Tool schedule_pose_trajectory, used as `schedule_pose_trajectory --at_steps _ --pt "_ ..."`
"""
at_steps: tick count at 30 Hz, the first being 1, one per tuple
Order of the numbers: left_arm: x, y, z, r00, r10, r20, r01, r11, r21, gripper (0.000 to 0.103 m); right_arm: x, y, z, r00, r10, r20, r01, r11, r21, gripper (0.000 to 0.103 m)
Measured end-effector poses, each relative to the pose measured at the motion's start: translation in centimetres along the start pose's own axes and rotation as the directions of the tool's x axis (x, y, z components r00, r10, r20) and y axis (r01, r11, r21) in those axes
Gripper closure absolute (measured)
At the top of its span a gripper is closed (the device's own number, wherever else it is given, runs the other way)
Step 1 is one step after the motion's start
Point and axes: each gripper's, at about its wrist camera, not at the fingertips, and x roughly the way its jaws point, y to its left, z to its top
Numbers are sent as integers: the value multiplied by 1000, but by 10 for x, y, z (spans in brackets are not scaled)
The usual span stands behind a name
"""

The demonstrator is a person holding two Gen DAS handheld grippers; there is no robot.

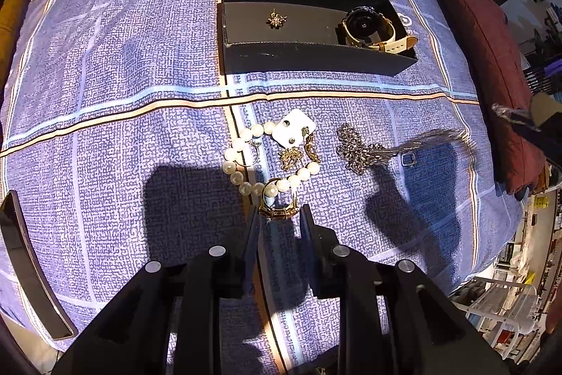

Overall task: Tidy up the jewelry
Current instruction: 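Grasp and lift the silver hoop with the right tool, then lower the gold ring and silver hoop into the black box, opening both tools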

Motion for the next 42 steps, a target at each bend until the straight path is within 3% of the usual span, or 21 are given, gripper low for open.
schedule_pose_trajectory --at_steps 2,4,11,26,32,42 --pt "-2 1 -1 1000 0 -1 0 1000 -2 80 -11 4 5 1000 10 25 -10 1000 -5 51" --pt "-2 1 -1 1000 0 -1 0 1000 -1 80 -9 6 6 999 -32 18 33 999 -35 51" --pt "-4 -5 4 1000 -11 10 10 1000 15 80 40 -19 -22 989 -82 -127 81 997 -14 51" --pt "-7 -8 11 1000 -9 11 9 999 33 80 69 -18 -32 976 -101 -193 90 994 -66 51" --pt "-19 -12 28 999 -14 49 12 999 42 80 60 -6 -11 985 -95 -146 81 992 -99 51" --pt "-38 -18 89 990 -28 135 22 999 43 80 62 26 62 996 -69 -54 60 987 -151 51"
